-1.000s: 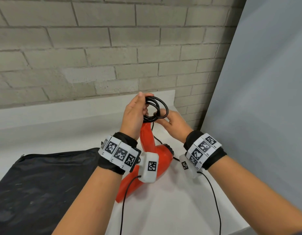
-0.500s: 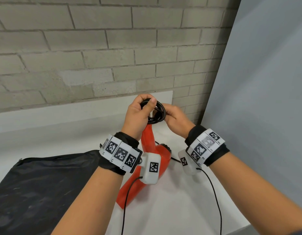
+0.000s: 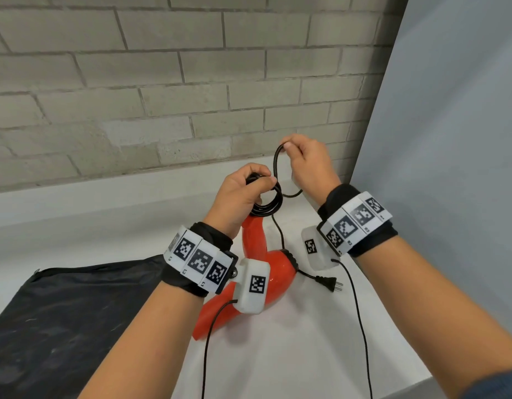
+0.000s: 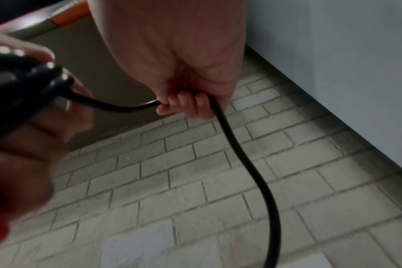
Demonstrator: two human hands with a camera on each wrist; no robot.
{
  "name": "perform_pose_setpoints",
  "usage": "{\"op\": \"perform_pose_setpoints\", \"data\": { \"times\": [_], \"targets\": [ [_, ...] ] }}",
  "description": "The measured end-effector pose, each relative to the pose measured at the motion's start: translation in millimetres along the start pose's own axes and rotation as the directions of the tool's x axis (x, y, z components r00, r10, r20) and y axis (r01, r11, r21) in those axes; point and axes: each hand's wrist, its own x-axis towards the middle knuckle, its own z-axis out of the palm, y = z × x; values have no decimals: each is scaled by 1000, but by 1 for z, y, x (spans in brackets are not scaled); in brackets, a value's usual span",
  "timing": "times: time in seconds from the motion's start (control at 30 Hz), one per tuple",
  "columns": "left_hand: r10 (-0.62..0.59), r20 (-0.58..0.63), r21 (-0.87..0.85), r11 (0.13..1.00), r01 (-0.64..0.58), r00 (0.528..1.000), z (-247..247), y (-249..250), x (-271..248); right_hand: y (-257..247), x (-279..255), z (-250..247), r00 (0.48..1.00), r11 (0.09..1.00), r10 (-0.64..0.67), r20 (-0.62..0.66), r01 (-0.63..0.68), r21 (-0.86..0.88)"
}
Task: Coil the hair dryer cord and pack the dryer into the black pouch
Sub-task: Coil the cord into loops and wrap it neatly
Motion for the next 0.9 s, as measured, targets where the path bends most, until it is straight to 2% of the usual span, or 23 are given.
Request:
{"op": "perform_pose_setpoints", "data": {
  "times": [0.13, 0.3, 0.43, 0.53, 0.6, 0.73, 0.9],
  "targets": [
    [55, 29, 172, 983, -59, 998, 0, -1, 1, -16, 0, -16, 984, 995, -101, -145, 101, -9],
    [109, 109, 376, 915, -143, 988, 1, -3, 3, -37, -14, -25, 934, 964, -263, -242, 263, -33],
    [141, 216, 349, 913, -212, 966, 3, 0, -2, -37, -15, -30, 918, 962, -268, -292, 274, -22],
    [107, 269, 283, 941, -185, 957, 1, 0, -3, -35, -16, -35, 919, 965, -256, -300, 260, -27],
    [89, 286, 307, 935, -180, 954, 0, -1, -1, -37, -19, -37, 919, 964, -260, -295, 266, -22],
    [105, 248, 324, 928, -184, 963, -3, -5, 6, -47, -41, -36, 922, 955, -287, -258, 295, -10],
    [164, 118, 251, 949, -189, 979, -5, -12, 11, -29, -78, -24, 958, 960, -220, -183, 246, 132]
  ]
}}
